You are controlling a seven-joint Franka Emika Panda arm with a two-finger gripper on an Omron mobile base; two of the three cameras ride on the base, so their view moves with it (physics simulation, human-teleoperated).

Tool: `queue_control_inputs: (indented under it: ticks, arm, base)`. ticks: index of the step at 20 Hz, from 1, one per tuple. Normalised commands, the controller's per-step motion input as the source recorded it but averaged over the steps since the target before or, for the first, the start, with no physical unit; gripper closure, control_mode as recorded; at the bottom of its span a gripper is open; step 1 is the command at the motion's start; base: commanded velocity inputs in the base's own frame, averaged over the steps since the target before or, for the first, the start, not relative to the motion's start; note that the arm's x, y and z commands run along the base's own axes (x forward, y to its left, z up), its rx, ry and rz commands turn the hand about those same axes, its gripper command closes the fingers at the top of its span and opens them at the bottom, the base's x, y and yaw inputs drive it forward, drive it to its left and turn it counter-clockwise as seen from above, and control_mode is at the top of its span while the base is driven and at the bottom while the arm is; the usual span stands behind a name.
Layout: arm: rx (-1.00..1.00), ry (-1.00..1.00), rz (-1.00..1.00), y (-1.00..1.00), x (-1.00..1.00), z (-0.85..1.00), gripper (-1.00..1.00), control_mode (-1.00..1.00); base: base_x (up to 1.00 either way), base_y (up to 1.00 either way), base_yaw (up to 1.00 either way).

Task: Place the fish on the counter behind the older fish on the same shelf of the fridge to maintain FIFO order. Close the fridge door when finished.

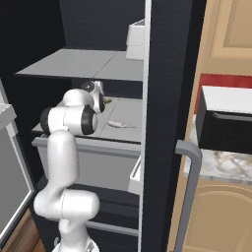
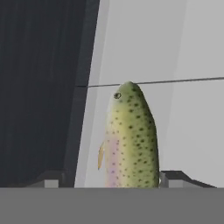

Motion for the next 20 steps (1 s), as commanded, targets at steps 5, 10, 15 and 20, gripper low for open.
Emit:
queue_control_inputs:
  ticks: [5,10,15,20]
  arm:
    - [0.00,-0.04,0.00,0.01,-0.32,-0.02,-1.00,-1.00]
    - [0.00,-0.01,0.00,0.15,-0.55,0.06,-1.00,-1.00]
    - [0.00,0.00,0.00,0.22,-0.51,0.19,-1.00,-1.00]
    - [0.00,0.00,0.00,0.12,-0.67,0.27,-1.00,-1.00]
  base:
    - [0.00,0.00,0.00]
    - [0.00,0.00,0.00]
    - [0.00,0.00,0.00]
    - [0.00,0.00,0.00]
